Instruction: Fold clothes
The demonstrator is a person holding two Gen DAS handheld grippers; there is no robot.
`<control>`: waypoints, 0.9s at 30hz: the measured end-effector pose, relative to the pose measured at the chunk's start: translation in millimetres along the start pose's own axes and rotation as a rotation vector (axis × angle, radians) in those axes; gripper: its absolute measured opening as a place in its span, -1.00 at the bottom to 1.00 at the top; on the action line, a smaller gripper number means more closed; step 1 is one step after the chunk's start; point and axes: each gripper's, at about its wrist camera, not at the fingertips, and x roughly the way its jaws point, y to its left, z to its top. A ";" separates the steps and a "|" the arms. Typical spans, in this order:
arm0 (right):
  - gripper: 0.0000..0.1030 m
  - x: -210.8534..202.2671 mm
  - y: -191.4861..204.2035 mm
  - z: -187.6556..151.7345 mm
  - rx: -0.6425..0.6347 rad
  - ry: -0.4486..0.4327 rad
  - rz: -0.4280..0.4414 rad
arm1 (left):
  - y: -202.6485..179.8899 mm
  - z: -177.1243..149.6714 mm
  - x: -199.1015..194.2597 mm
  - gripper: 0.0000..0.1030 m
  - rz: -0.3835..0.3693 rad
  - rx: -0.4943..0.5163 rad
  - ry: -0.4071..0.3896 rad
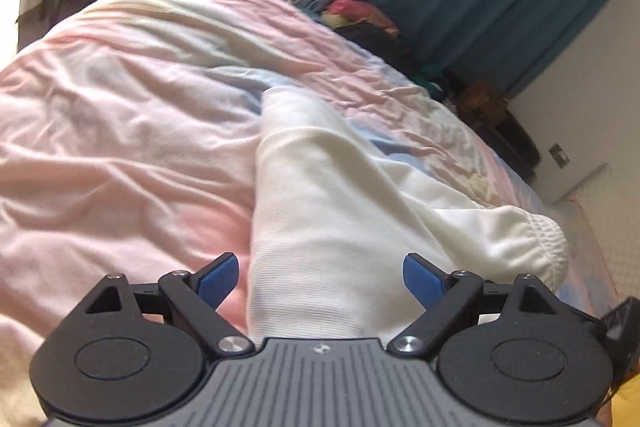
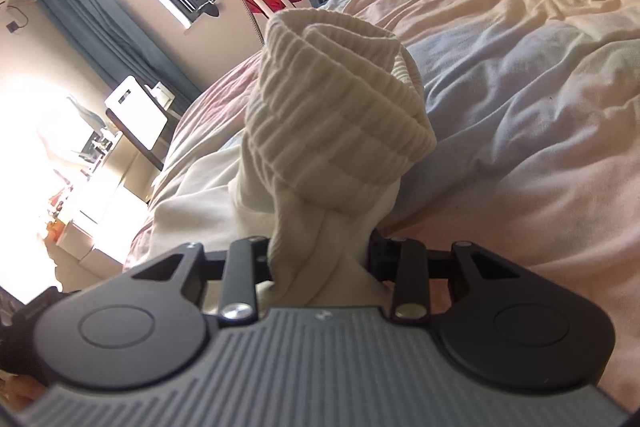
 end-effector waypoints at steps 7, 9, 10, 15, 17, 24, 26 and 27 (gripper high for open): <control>-0.23 4.9 -4.7 -4.2 0.016 0.014 -0.016 | 0.8 -10.6 36.2 0.74 -0.018 0.007 0.153; -0.21 8.3 -10.2 -5.8 0.040 0.027 -0.015 | -4.7 -12.5 38.4 0.75 -0.001 0.053 0.153; -0.17 10.0 -13.0 -6.6 0.053 0.034 -0.014 | -4.8 -12.5 38.6 0.75 0.002 0.058 0.153; 0.18 23.0 -20.9 -10.2 0.076 0.098 -0.010 | -1.3 -13.9 39.1 0.61 0.008 0.057 0.149; 0.32 29.8 -18.3 -12.5 0.039 0.128 -0.017 | -1.1 -16.2 35.2 0.51 0.010 0.068 0.139; -0.15 13.1 3.9 -12.0 -0.072 0.056 -0.043 | -10.0 -21.7 19.1 0.18 -0.009 0.117 0.087; -0.25 1.7 9.9 -9.3 -0.075 0.021 -0.024 | -16.7 -24.7 7.2 0.06 -0.019 0.138 0.066; -0.27 -4.8 11.9 -7.8 -0.070 0.007 -0.015 | -20.8 -25.9 0.1 0.04 -0.024 0.152 0.056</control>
